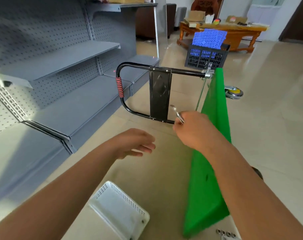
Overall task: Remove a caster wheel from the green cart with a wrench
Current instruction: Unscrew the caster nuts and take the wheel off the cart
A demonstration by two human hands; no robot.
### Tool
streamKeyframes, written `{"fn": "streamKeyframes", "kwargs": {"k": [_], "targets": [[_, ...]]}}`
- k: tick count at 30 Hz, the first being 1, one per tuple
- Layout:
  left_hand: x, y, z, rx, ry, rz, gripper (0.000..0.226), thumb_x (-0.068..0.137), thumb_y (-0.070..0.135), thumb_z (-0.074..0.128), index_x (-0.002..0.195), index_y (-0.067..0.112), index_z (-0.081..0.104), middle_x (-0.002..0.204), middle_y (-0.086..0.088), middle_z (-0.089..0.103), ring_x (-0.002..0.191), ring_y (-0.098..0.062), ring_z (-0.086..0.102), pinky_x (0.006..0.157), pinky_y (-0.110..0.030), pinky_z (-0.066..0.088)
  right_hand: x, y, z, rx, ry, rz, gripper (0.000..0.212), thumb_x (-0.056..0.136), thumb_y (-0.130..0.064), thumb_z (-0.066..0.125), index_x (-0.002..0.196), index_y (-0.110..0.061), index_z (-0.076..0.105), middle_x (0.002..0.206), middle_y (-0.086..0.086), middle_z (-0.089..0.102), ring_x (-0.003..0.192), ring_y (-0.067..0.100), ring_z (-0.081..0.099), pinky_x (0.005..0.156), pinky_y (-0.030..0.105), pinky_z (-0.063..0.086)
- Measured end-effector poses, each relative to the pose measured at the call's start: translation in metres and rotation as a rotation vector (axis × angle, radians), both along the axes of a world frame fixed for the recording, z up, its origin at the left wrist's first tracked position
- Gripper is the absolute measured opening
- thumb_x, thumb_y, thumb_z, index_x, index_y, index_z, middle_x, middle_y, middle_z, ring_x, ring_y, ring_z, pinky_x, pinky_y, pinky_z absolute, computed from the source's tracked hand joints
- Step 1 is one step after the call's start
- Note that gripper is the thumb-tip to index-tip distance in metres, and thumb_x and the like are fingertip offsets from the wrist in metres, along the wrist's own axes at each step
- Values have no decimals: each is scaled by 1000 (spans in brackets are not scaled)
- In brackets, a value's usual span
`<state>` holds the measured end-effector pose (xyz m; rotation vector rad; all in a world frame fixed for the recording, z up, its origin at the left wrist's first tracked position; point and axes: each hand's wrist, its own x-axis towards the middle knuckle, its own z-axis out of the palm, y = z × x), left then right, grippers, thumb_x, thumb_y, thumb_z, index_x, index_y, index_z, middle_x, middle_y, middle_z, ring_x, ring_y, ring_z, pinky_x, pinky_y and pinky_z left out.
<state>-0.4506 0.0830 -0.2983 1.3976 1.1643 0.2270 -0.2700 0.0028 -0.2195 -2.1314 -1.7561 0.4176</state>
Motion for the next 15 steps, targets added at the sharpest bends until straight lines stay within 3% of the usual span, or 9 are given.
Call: {"fn": "streamKeyframes", "kwargs": {"k": [3, 6, 8, 12, 15], "targets": [[-22, -9, -58, 49, 97, -72, 19, 98, 28, 64, 113, 17, 70, 99, 2, 79, 93, -11, 75, 92, -37, 57, -41, -1, -51, -76, 157, 112, 24, 101, -21, 50, 77, -20, 53, 69, -2, 53, 55, 10, 47, 46, 17, 32], [-44, -29, -134, 31, 127, -92, 9, 93, 16, 67, 99, 12, 73, 90, -2, 78, 82, -14, 75, 73, -30, 56, -69, -11, -141, -214, 365, 68, 19, 95, -21, 55, 84, -8, 64, 66, 2, 57, 54, 15, 48, 49, 23, 40], [-54, -48, -184, 22, 172, -102, 6, 89, 11, 68, 88, 13, 73, 85, -7, 77, 78, -19, 74, 68, -28, 52, -77, -26, -204, -320, 416, -7, 18, 89, -19, 58, 82, -4, 63, 62, 2, 54, 52, 15, 45, 44, 20, 36], [-53, -83, -280, 142, 429, -281, 13, 88, 19, 64, 91, 17, 77, 99, 0, 75, 93, -18, 73, 81, -27, 57, -76, -60, -300, -467, 448, -132, 21, 89, -22, 57, 72, -11, 59, 58, 0, 49, 48, 13, 39, 40, 21, 27], [-44, -100, -330, 247, 572, -376, 23, 94, 21, 58, 108, 26, 74, 111, 3, 71, 97, -17, 68, 83, -30, 55, -71, -78, -340, -512, 431, -235, 31, 91, -29, 57, 77, -2, 63, 55, -1, 51, 48, 14, 41, 43, 24, 27]]}}
